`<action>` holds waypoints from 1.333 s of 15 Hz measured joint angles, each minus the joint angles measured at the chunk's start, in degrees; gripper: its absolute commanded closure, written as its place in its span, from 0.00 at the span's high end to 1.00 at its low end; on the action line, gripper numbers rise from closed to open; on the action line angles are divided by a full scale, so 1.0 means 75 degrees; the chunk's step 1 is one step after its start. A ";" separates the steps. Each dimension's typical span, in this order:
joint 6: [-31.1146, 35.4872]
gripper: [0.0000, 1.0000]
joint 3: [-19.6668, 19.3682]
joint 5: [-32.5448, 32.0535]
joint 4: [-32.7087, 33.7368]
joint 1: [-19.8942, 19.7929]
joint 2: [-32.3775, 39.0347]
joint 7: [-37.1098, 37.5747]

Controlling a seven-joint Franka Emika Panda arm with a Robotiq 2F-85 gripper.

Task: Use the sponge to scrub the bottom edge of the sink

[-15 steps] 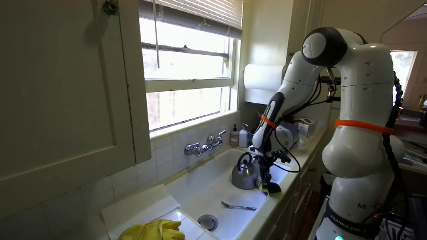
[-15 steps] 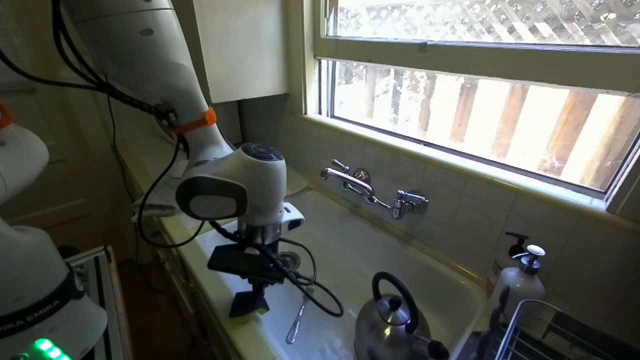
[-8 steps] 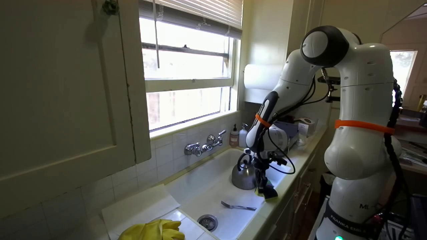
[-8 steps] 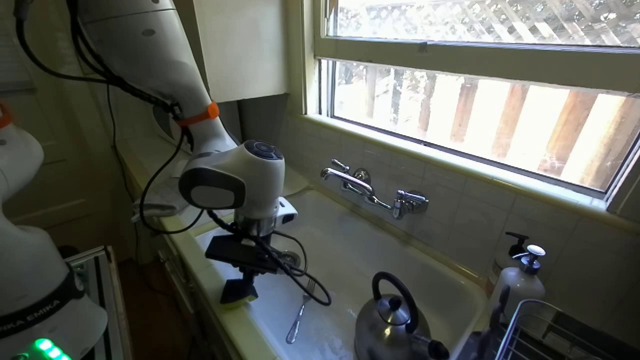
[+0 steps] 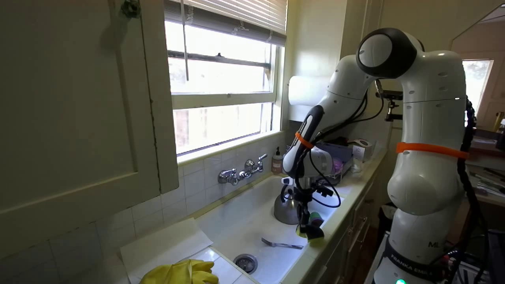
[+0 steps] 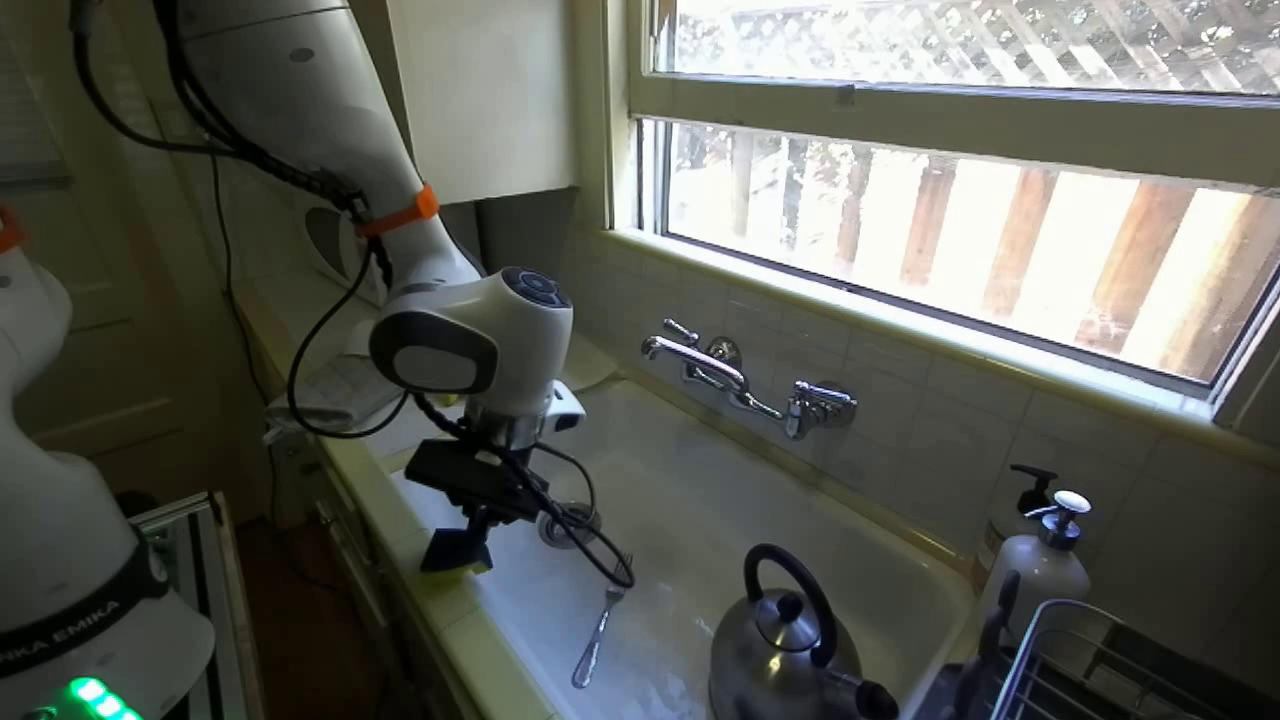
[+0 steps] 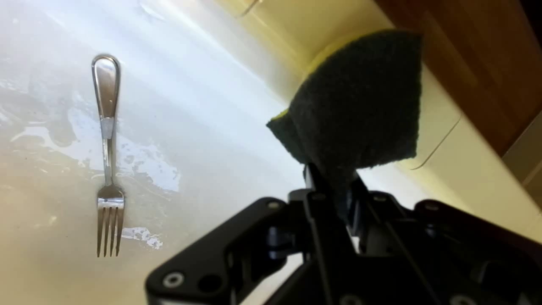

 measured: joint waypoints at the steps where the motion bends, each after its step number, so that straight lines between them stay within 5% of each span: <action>1: -0.0020 0.03 -0.0004 0.0000 0.0034 0.0120 0.0000 0.0158; 7: -0.0145 0.03 -0.0015 0.0000 0.0182 0.0605 -0.0092 0.0692; 8: -0.0145 0.14 -0.0032 0.0000 0.0182 0.0637 -0.0107 0.0759; 12: -0.0145 0.14 -0.0107 0.0002 0.0198 0.0648 -0.0109 0.0875; 13: -0.0145 0.03 -0.0114 0.0002 0.0198 0.0648 -0.0109 0.0877; 20: -0.0132 0.03 -0.0130 -0.0604 0.0052 0.1000 -0.0048 0.1356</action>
